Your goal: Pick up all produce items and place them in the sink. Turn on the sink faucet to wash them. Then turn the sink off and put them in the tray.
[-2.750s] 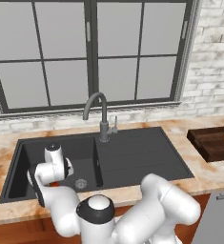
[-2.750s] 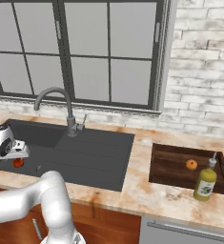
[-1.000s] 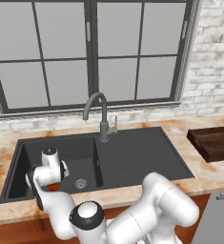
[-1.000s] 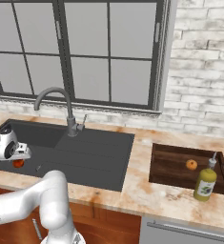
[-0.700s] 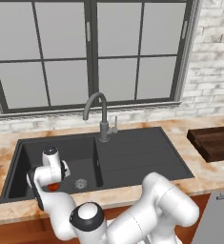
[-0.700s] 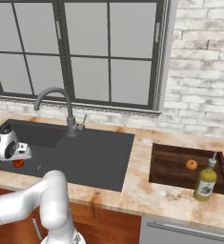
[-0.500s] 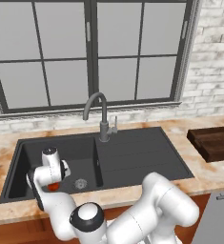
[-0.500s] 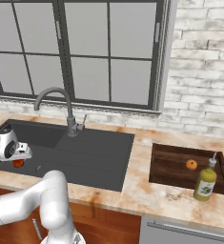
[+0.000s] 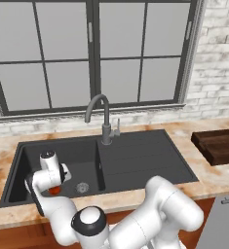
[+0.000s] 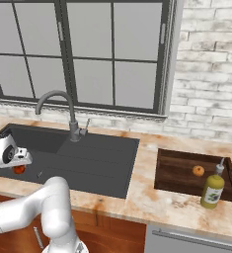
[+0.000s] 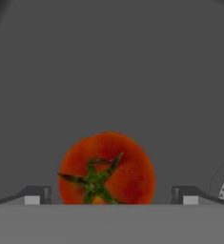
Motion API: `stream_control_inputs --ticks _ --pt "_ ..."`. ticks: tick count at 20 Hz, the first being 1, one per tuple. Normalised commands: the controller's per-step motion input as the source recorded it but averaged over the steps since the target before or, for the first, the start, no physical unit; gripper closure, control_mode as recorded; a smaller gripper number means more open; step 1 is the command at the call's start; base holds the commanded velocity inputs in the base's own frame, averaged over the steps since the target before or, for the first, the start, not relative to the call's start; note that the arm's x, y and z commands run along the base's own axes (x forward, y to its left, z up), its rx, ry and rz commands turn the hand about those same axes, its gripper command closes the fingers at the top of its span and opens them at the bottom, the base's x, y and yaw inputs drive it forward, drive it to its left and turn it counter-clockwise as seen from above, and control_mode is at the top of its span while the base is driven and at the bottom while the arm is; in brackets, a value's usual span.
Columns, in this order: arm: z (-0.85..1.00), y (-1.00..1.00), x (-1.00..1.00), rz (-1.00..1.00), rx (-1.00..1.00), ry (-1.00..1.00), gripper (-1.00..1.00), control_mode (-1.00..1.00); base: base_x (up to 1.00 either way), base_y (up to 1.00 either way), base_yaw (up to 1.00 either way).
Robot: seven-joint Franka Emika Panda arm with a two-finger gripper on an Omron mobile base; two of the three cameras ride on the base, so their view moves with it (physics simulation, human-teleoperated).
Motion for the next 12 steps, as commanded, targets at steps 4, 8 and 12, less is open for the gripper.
stream_control_inputs --ticks 4,8,12 --pt "-0.42 -0.04 0.0 0.0 0.0 0.0 -1.0 -1.0 0.0 0.0 0.0" --pt "-0.42 -0.1 0.0 0.0 0.0 0.0 -1.0 -1.0 0.0 0.0 0.0" --pt "-0.46 -0.08 -0.02 0.0 0.0 0.0 1.0 -1.0 0.0 0.0 0.0"
